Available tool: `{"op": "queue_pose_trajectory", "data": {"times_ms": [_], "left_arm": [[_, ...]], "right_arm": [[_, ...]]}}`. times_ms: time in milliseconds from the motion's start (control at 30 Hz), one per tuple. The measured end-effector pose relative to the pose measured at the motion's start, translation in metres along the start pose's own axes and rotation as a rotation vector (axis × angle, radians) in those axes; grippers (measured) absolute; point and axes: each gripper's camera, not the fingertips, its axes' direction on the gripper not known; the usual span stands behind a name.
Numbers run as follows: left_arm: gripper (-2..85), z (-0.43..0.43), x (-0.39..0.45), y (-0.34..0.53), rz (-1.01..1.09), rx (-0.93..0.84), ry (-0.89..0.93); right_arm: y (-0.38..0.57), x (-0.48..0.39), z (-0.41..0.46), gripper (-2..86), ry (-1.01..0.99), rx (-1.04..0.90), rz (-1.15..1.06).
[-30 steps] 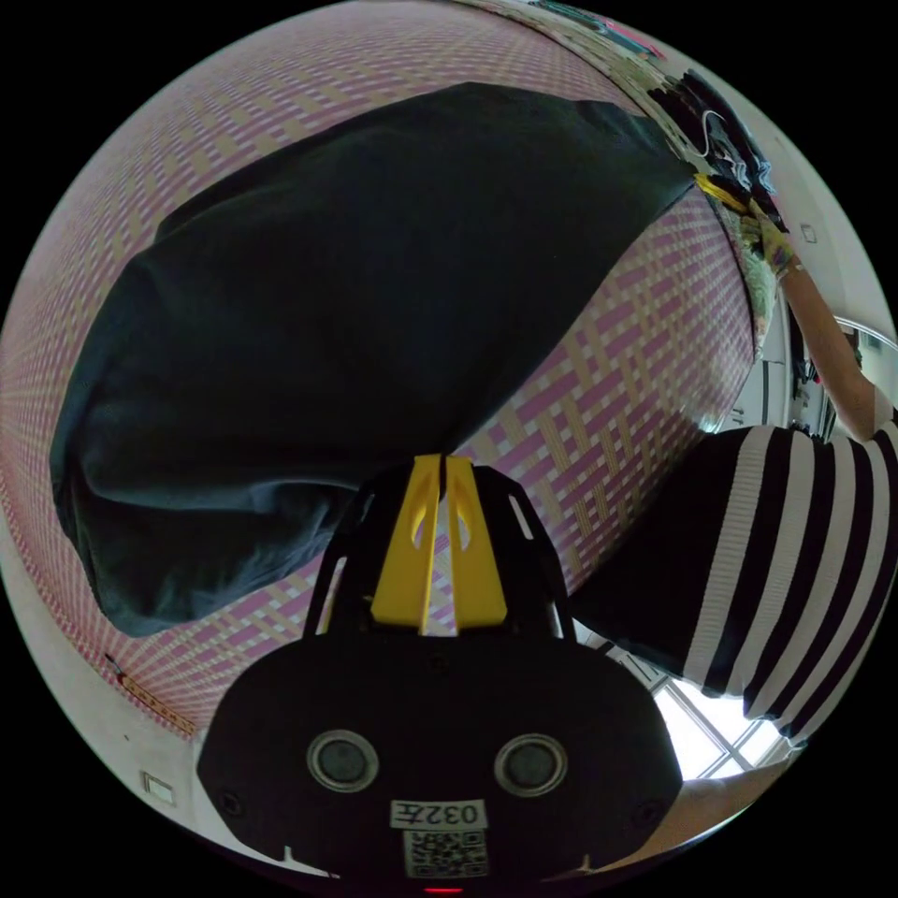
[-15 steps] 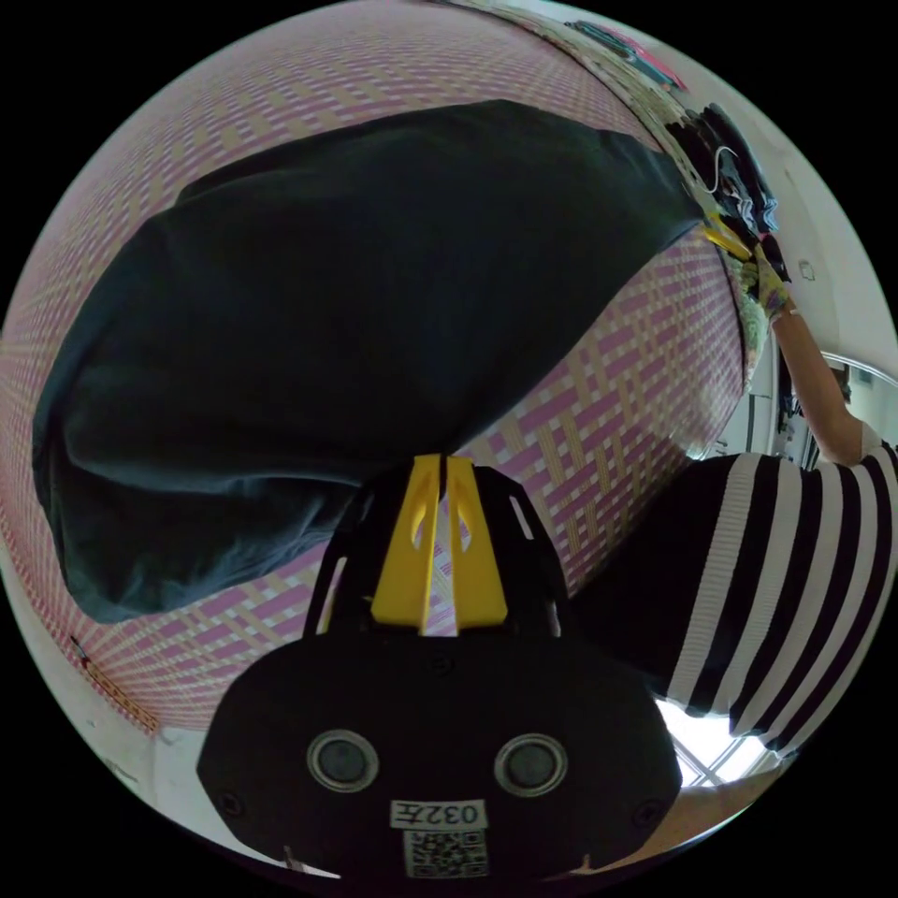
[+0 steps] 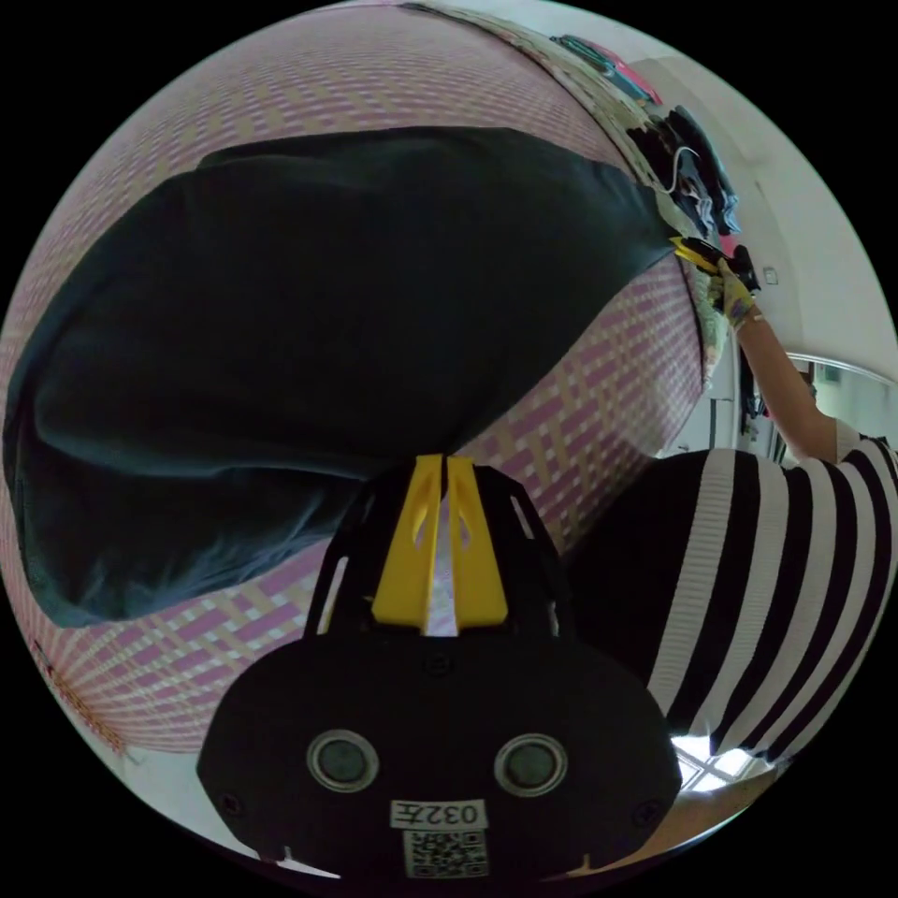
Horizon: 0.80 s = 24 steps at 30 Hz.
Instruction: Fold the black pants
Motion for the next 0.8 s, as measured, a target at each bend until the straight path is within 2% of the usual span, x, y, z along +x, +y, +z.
{"op": "queue_pose_trajectory", "data": {"times_ms": [133, 200, 267, 333, 400, 500, 633, 800], "left_arm": [[-0.9, 0.005, 0.031, 0.026, 0.027, 0.044, 0.042], [-0.3, -0.017, 0.022, 0.062, -0.011, 0.181, 0.133], [0.5, -0.041, -0.004, 0.104, -0.101, 0.331, 0.180], [1.9, -0.064, -0.044, 0.152, -0.255, 0.467, 0.168], [3.6, -0.091, -0.110, 0.221, -0.497, 0.619, 0.171], [5.1, -0.123, -0.179, 0.287, -0.667, 0.785, 0.199], [8.3, -0.148, -0.245, 0.301, -0.662, 0.761, 0.255], [12.7, -0.170, -0.313, 0.283, -0.517, 0.668, 0.357]], "right_arm": [[0.024, 0.008, -0.010, 6.8, 0.110, 0.096, 0.037], [0.054, -0.003, -0.016, 7.5, 0.156, 0.245, 0.025], [0.077, -0.016, -0.006, 7.4, 0.121, 0.299, -0.015], [0.097, -0.033, 0.019, 7.0, 0.024, 0.273, -0.109], [0.122, -0.066, 0.071, 6.5, -0.082, 0.143, -0.240], [0.158, -0.113, 0.144, 6.4, -0.182, -0.046, -0.375], [0.202, -0.170, 0.227, 6.2, -0.237, -0.262, -0.507], [0.248, -0.237, 0.316, 6.1, -0.263, -0.444, -0.655]]}}
